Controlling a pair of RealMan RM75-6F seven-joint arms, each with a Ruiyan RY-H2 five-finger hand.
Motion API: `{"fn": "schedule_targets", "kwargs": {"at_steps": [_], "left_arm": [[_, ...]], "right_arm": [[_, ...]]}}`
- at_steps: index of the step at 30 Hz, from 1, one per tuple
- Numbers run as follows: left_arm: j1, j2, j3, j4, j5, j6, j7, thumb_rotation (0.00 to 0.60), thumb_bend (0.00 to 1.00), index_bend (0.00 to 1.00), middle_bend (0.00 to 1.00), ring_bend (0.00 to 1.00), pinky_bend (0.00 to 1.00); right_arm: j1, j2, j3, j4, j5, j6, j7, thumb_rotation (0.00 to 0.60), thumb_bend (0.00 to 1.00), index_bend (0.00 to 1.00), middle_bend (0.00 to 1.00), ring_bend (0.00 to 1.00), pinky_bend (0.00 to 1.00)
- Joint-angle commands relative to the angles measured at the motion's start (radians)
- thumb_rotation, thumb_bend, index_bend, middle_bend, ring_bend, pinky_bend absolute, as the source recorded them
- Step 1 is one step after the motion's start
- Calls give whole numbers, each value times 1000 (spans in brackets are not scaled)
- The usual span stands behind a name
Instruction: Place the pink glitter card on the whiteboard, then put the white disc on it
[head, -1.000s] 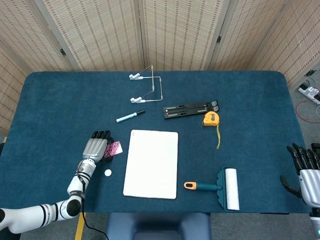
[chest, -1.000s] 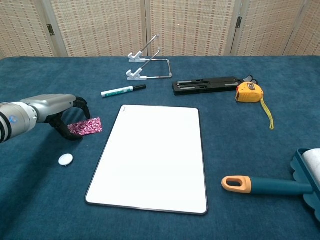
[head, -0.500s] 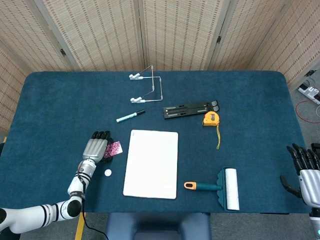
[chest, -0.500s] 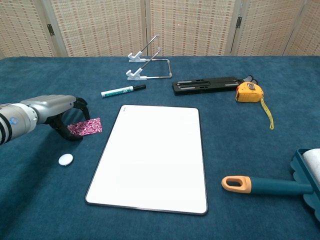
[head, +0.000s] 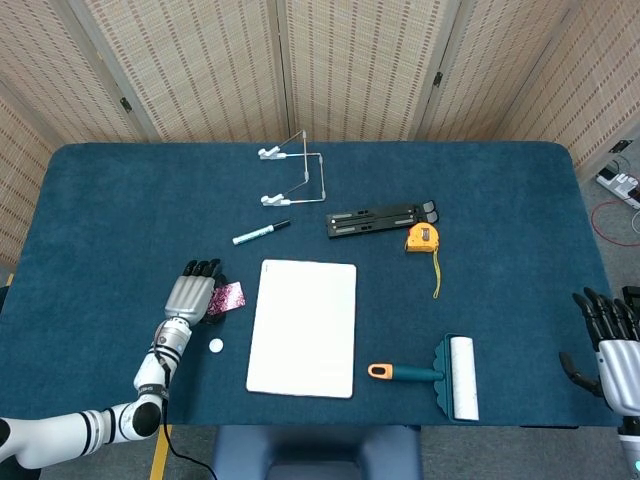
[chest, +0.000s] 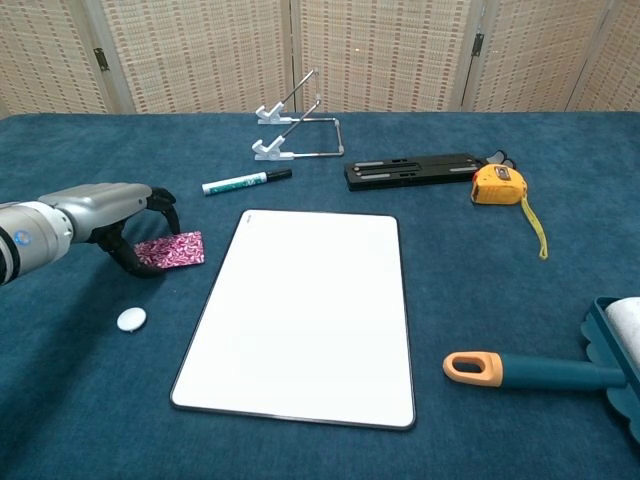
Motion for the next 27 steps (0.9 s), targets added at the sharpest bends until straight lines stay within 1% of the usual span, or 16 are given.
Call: {"fn": "schedule_targets", "kwargs": {"at_steps": [1, 7, 11, 19, 24, 25, 27], "left_arm": [[-3, 14, -5, -26, 21, 9, -3, 600, 320, 404, 89, 97, 0], [-29, 37, -24, -109, 55, -7, -8, 600, 320, 404, 90, 97, 0], [-65, 29, -31, -139, 78, -20, 16, 600, 320, 403, 90, 97, 0], [-135, -36, -41, -119, 41, -42, 76, 600, 319, 403, 89, 97, 0], [-167, -69, -24, -100, 11, -40, 135, 600, 320, 393, 89, 96, 0], [-170, -70, -19, -100, 6, -41, 142, 600, 320, 379, 89, 95, 0], [-173, -65, -9, -112, -4, -51, 147, 600, 314, 295, 89, 88, 0]], "right_arm": [[-1, 1, 0, -3, 0, 2, -4, 600, 364, 0, 60, 45, 0], [1, -1, -2, -7, -1, -5, -11, 600, 363, 0, 60, 46, 0], [-1, 1, -2, -11, -3, 0, -14, 600, 363, 0, 60, 47, 0], [-12, 9, -2, -17, 3, 13, -13, 600, 364, 0, 60, 47, 0], [-20, 10, -4, -15, 5, 20, -9, 600, 363, 0, 60, 47, 0], [-22, 11, -4, -14, 5, 22, -9, 600, 363, 0, 60, 47, 0], [-23, 11, -3, -14, 7, 23, -8, 600, 364, 0, 60, 45, 0]]}}
